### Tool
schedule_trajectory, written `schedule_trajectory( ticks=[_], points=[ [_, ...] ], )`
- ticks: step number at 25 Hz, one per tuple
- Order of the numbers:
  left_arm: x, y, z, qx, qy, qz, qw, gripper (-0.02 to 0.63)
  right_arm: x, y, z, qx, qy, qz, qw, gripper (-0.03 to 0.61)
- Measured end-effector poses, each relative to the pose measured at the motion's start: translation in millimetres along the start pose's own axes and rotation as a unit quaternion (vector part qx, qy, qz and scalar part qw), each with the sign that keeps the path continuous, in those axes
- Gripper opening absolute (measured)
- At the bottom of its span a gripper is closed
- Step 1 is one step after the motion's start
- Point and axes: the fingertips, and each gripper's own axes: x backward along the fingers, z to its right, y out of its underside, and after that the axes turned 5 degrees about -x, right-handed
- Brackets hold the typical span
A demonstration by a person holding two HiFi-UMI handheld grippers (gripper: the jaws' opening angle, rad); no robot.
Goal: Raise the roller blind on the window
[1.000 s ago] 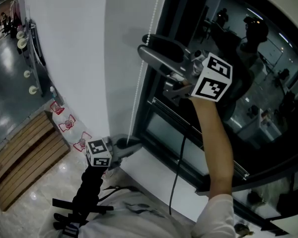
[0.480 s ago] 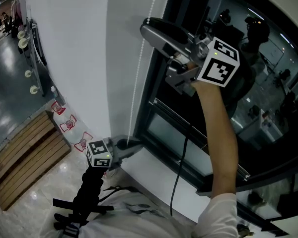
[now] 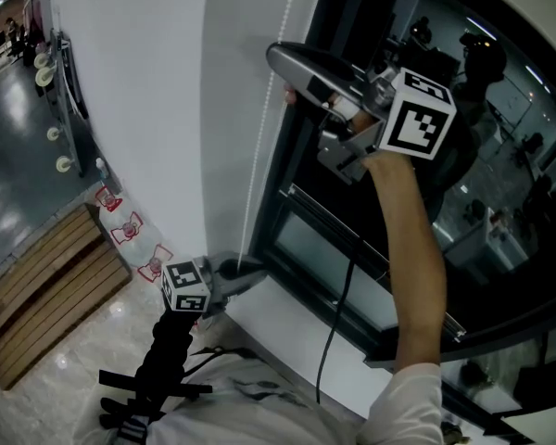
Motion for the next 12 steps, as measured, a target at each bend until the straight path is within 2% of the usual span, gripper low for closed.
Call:
schedule_trajectory(
  ticks=[8,12],
  points=[
    [-2.7,-18.5,-1.1,0.010,0.002,0.001,0.9999,-0.002,2.3,7.8,7.7,0.002,0.017,-0.035,0.999,0.004],
    [-6.2,-17.9,0.3,0.009,0.004,0.000,0.9999,-0.002,9.5,46.4,4.7,-0.001,0.025,-0.064,0.998,0.005]
  ],
)
